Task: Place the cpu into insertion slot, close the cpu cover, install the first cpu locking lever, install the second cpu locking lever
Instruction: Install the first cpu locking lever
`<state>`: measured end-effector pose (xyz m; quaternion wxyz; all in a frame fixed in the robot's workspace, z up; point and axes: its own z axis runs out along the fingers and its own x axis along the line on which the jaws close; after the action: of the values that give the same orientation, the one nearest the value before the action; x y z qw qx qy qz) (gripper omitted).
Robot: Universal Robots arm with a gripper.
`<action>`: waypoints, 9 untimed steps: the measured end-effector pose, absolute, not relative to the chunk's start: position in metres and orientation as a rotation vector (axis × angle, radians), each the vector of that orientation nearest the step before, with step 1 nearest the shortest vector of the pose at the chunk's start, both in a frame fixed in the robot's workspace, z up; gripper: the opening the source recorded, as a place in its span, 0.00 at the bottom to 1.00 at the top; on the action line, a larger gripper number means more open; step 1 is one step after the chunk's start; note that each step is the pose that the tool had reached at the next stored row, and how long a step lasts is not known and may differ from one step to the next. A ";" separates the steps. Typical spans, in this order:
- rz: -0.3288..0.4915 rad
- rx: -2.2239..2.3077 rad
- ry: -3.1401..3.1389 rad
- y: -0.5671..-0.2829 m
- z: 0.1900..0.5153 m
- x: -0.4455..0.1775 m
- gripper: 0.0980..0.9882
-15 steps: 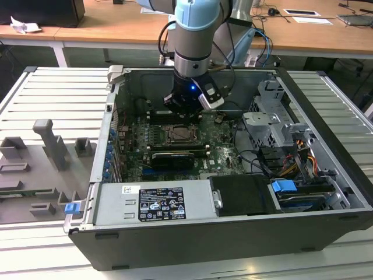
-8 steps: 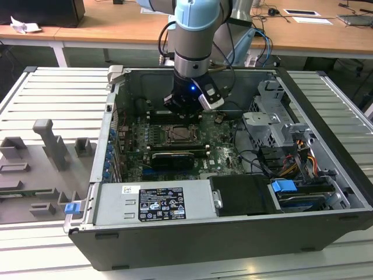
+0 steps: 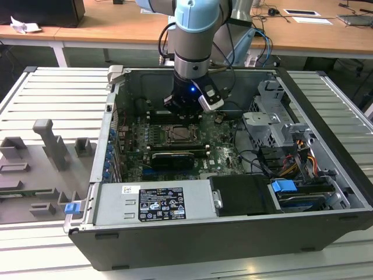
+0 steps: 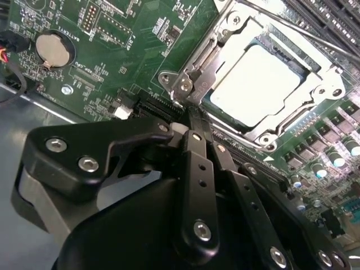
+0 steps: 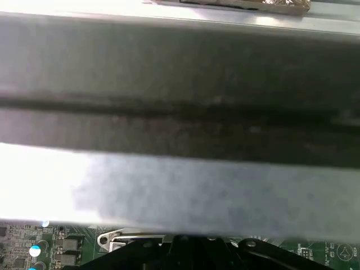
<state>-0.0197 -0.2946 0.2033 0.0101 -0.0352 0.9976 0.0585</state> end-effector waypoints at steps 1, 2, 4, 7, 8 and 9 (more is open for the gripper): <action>0.182 -0.110 3.114 -0.295 0.207 -0.020 0.01; 0.182 -0.110 3.115 -0.295 0.209 -0.020 0.01; 0.182 -0.110 3.114 -0.295 0.212 -0.020 0.01; 0.182 -0.110 3.115 -0.298 0.212 -0.020 0.01; 0.182 -0.110 3.115 -0.298 0.212 -0.020 0.01; 0.182 -0.110 3.115 -0.299 0.212 -0.020 0.01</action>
<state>-0.0197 -0.2992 0.2116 0.0099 -0.0352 0.9976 0.0582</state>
